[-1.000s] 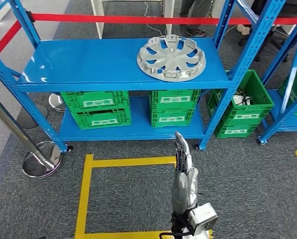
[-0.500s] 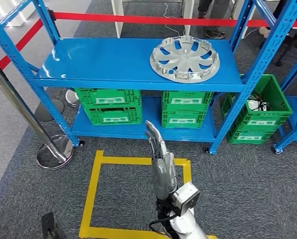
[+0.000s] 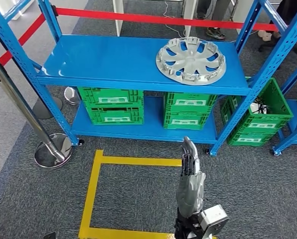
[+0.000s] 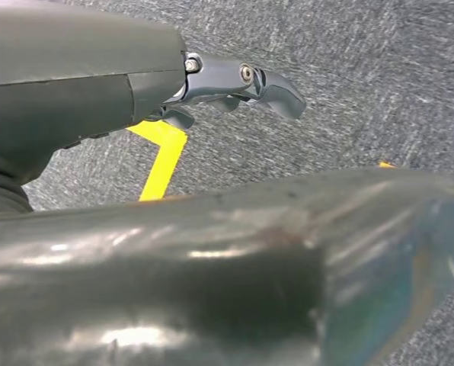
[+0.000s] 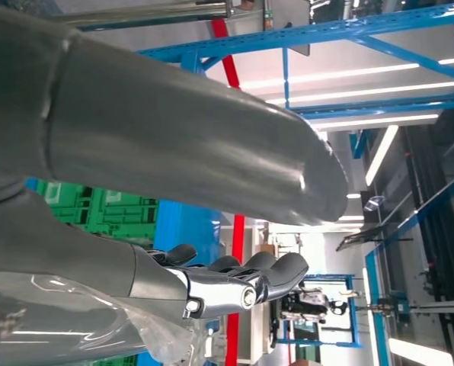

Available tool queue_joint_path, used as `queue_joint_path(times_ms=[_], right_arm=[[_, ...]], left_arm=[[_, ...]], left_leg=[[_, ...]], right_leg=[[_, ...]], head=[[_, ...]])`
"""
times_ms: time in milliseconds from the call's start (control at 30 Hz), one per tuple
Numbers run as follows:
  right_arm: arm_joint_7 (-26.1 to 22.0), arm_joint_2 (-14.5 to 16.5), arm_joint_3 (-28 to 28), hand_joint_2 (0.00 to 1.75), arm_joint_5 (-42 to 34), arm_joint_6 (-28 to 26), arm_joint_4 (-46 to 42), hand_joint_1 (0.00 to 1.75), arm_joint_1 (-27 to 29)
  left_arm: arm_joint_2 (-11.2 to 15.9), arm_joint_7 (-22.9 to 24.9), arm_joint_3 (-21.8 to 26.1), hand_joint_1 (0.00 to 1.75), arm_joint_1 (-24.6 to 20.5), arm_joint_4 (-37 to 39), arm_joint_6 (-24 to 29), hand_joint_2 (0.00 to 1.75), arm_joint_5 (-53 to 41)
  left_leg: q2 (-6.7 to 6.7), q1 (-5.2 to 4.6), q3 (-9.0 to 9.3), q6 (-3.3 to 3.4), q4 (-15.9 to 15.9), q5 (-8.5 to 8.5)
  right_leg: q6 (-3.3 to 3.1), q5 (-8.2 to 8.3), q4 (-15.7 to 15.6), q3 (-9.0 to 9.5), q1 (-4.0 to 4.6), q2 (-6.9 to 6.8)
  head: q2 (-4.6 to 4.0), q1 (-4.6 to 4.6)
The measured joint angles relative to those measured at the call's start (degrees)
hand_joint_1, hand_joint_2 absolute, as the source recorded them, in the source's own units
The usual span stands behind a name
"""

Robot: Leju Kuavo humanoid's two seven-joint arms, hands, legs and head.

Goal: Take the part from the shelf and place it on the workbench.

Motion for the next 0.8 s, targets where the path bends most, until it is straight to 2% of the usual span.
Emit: queue_joint_path(times_ms=[33, 67, 200, 267, 333, 367, 400, 433, 500, 533, 567, 600, 700, 733, 800], right_arm=[[-0.01, -0.06, -0.02, 0.00, 0.04, -0.10, -0.24, 0.00, 0.12], [-0.01, -0.10, -0.04, 0.00, 0.05, -0.19, -0.48, 0.00, 0.28], [0.00, -0.20, -0.16, 0.00, 0.08, -0.45, -1.44, 0.00, 1.12], [-0.01, -0.22, -0.22, 0.00, 0.08, -0.52, -1.81, 0.00, 1.29], [0.00, -0.26, -0.29, 0.00, 0.08, -0.59, -1.95, 0.00, 1.54], [0.01, -0.28, -0.33, 0.00, 0.08, -0.61, -1.96, 0.00, 1.69], [0.01, -0.31, -0.35, 0.00, 0.08, -0.62, -1.97, 0.00, 1.81], [0.01, -0.32, -0.37, 0.00, 0.07, -0.66, -1.97, 0.00, 1.89], [0.01, -0.33, -0.42, 0.00, 0.06, -0.77, -1.97, 0.00, 1.98], [0.01, -0.33, -0.46, 0.00, 0.05, -0.86, -1.98, 0.00, 2.02], [0.01, -0.34, -0.51, 0.00, 0.04, -0.94, -1.99, 0.00, 2.06], [0.02, -0.34, -0.56, 0.00, 0.01, -1.00, -2.00, 0.00, 2.11], [0.03, -0.36, -0.71, 0.00, -0.38, -0.90, -2.13, 0.00, 2.30], [0.02, -0.36, -0.77, 0.00, -0.56, -0.81, -2.23, 0.00, 2.34], [0.01, -0.39, -0.90, 0.00, -0.85, -0.66, -2.40, 0.00, 2.54]], left_arm=[[-0.03, 0.01, -0.09, 0.00, -0.02, 0.00, 0.01, 0.00, -0.04], [-0.06, 0.01, -0.19, 0.00, -0.02, 0.00, 0.00, 0.00, -0.09], [-0.08, 0.04, -0.83, 0.00, -0.04, 0.00, -0.02, 0.00, -0.43], [-0.01, 0.12, -1.16, 0.00, -0.07, 0.00, -0.02, 0.00, -0.65], [-0.01, 0.28, -1.30, 0.00, 0.03, 0.00, -0.02, 0.00, -0.81], [-0.02, 0.34, -1.32, 0.00, 0.11, 0.00, -0.02, 0.00, -0.86], [-0.02, 0.37, -1.33, 0.00, 0.18, 0.00, -0.05, 0.00, -0.89], [-0.02, 0.38, -1.33, 0.00, 0.22, 0.00, -0.13, 0.00, -0.90], [-0.02, 0.38, -1.34, 0.00, 0.20, 0.01, -0.41, 0.00, -0.93], [-0.03, 0.39, -1.36, 0.00, 0.16, 0.01, -0.57, 0.00, -0.98], [-0.07, 0.42, -1.40, 0.00, 0.12, 0.02, -0.69, 0.00, -1.04], [-0.10, 0.45, -1.46, 0.00, 0.09, 0.02, -0.75, 0.00, -1.10], [-0.15, 0.55, -1.61, 0.00, 0.22, 0.02, -0.77, 0.00, -1.21], [-0.16, 0.54, -1.62, 0.00, 0.23, 0.02, -0.77, 0.00, -1.25], [-0.25, 0.53, -1.64, 0.00, 0.16, 0.02, -0.79, 0.00, -1.31]], left_leg=[[-0.02, -0.11, 0.14, -0.25, 0.12, -0.25], [-0.03, -0.22, 0.19, -0.52, 0.23, -0.44], [-0.01, -0.14, 0.07, -1.74, 0.92, -1.21], [0.02, 0.04, -1.66, -2.38, 5.10, -3.74], [0.03, 0.26, -5.20, -2.87, 12.60, -7.03], [0.04, 0.36, -6.62, -3.02, 15.34, -7.73], [0.04, 0.45, -7.22, -3.11, 16.21, -7.32], [0.04, 0.53, -6.75, -3.12, 14.82, -5.85], [0.04, 0.63, -3.61, -2.90, 7.68, -1.70], [0.03, 0.56, -2.05, -2.69, 4.19, -0.45], [0.01, 0.46, -1.05, -2.45, 1.91, 0.13], [-0.02, 0.32, -0.66, -2.15, 0.93, 0.03], [-0.02, 0.26, -0.51, -1.03, 0.35, 0.12], [-0.01, 0.35, -0.35, -0.60, 0.07, 0.20], [0.04, 0.37, -0.13, 0.06, -0.22, 0.15]], right_leg=[[-0.21, 1.30, -3.54, 1.76, 0.02, 0.01], [-0.37, 1.80, -5.72, 2.91, 0.06, 0.05], [-1.24, 1.65, -7.01, 3.89, -0.01, 0.16], [-1.82, 1.62, -7.28, 4.25, -0.28, -0.04], [-2.14, 1.43, -7.28, 4.42, -0.27, -0.15], [-2.19, 1.36, -7.27, 4.50, -0.26, -0.15], [-2.20, 1.29, -7.26, 4.59, -0.25, -0.11], [-2.15, 1.20, -7.25, 4.74, -0.26, -0.06], [-1.88, 0.94, -7.26, 5.20, -0.27, 0.03], [-1.62, 0.77, -7.20, 5.33, -0.18, 0.06], [-1.29, 0.66, -7.18, 5.37, -0.10, 0.05], [-0.95, 0.62, -7.22, 5.36, -0.05, 0.03], [0.09, 0.35, -7.29, 5.29, -0.14, -0.02], [0.34, -0.40, -6.22, 4.76, -0.16, -0.02], [0.61, -3.36, -0.41, 1.79, -0.18, -0.02]], head=[[0.00, -0.03], [0.00, -0.05], [0.00, -0.15], [0.00, -0.37], [0.00, -0.54], [0.00, -0.54], [0.00, -0.54], [0.00, -0.55], [0.00, -0.54], [0.00, -0.55], [0.00, -0.52], [0.00, -0.48], [0.00, -0.33], [0.00, -0.22], [0.00, 0.02]])
